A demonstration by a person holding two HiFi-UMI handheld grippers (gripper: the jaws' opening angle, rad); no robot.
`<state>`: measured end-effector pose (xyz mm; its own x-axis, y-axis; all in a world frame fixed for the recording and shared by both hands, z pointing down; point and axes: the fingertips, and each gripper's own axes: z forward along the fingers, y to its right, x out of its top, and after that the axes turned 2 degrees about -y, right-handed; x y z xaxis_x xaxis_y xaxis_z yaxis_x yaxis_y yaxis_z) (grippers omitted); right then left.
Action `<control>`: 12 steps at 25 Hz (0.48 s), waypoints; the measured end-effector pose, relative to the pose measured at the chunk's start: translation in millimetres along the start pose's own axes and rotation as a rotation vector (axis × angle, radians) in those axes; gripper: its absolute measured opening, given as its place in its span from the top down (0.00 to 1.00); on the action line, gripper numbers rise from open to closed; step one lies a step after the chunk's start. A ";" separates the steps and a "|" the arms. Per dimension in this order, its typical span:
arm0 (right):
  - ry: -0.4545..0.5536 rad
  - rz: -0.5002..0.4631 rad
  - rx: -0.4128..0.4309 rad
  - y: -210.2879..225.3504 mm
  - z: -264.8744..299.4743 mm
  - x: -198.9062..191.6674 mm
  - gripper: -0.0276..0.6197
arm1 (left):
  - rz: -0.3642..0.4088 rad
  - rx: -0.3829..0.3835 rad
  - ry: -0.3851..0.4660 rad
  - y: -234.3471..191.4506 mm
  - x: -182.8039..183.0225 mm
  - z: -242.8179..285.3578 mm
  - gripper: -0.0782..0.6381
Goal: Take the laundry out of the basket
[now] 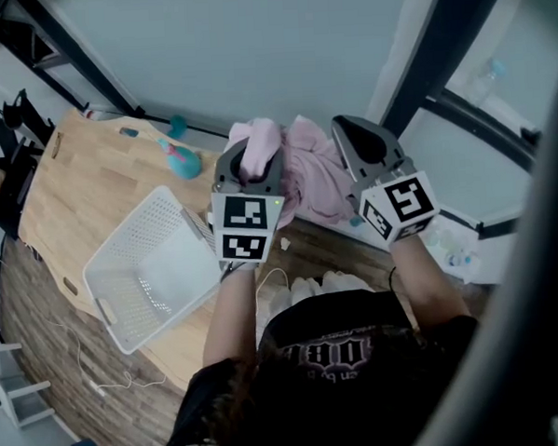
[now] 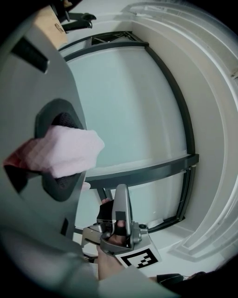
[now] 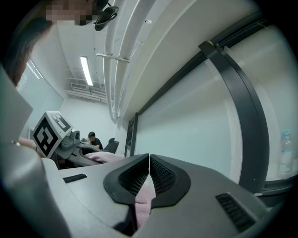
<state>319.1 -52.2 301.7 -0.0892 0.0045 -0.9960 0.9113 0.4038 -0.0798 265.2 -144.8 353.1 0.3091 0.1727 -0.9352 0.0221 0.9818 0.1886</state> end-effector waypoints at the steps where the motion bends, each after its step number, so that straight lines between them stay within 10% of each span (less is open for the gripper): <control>1: -0.002 -0.001 -0.001 1.4 -1.4 -1.8 0.91 | -0.003 0.002 0.004 3.3 -2.2 0.9 0.71; 12: -0.031 0.025 -0.024 23.9 -20.9 -27.3 0.91 | -0.049 0.008 -0.029 37.4 -35.9 17.6 0.71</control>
<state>334.9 -23.5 327.8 -0.0541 -0.0137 -0.9984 0.9030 0.4262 -0.0548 271.6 -115.7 399.0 0.3349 0.1216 -0.9344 0.0456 0.9884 0.1450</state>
